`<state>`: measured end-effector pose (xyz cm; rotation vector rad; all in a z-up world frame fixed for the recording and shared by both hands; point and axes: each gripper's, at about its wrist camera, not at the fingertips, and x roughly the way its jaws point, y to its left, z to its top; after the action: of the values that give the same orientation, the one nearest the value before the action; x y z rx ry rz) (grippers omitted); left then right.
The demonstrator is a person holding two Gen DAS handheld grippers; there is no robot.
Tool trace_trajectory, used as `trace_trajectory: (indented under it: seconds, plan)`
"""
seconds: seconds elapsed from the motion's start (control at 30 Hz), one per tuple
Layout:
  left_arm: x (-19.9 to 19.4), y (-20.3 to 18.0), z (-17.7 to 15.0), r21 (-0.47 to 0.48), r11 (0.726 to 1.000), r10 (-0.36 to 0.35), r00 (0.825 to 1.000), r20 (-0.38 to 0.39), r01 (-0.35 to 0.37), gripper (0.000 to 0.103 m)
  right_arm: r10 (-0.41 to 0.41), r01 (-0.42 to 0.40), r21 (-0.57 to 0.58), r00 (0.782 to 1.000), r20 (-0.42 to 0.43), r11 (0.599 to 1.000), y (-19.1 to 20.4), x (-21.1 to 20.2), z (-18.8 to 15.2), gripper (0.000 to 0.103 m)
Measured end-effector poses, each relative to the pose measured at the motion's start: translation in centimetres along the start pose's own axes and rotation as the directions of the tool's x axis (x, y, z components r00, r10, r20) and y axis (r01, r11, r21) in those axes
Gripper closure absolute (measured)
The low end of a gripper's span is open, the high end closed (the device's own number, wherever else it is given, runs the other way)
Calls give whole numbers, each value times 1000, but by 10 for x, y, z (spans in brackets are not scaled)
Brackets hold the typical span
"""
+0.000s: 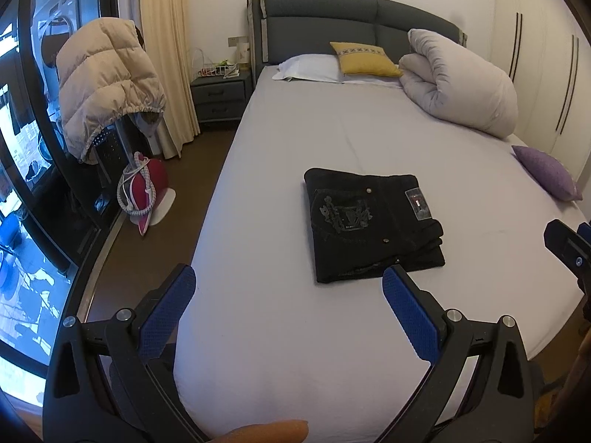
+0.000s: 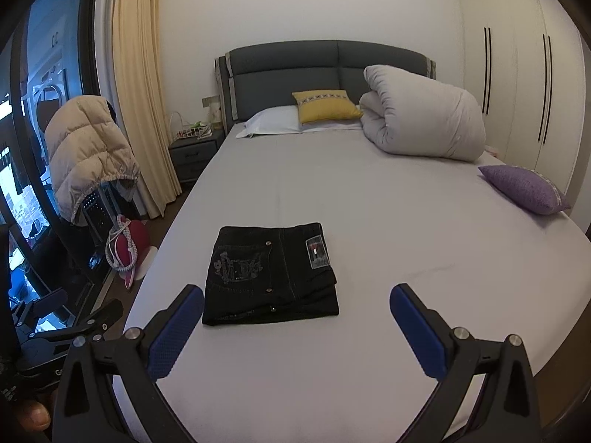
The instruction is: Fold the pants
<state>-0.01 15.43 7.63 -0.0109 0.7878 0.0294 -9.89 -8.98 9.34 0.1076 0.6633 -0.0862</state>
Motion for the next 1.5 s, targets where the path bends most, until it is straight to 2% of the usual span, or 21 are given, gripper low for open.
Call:
trace_trajectory:
  seconds: [0.37,1.5]
  plan:
    - [24,-4,-5,-11,1000,-1,999,-33,1,0,6,-6,4,999,-31,1000,-3,9,0,0]
    - [24,-6,-17,-17,1000,-13,998,-59,12,0,10,-10,3,998,-54,1000,-5,14,-6,0]
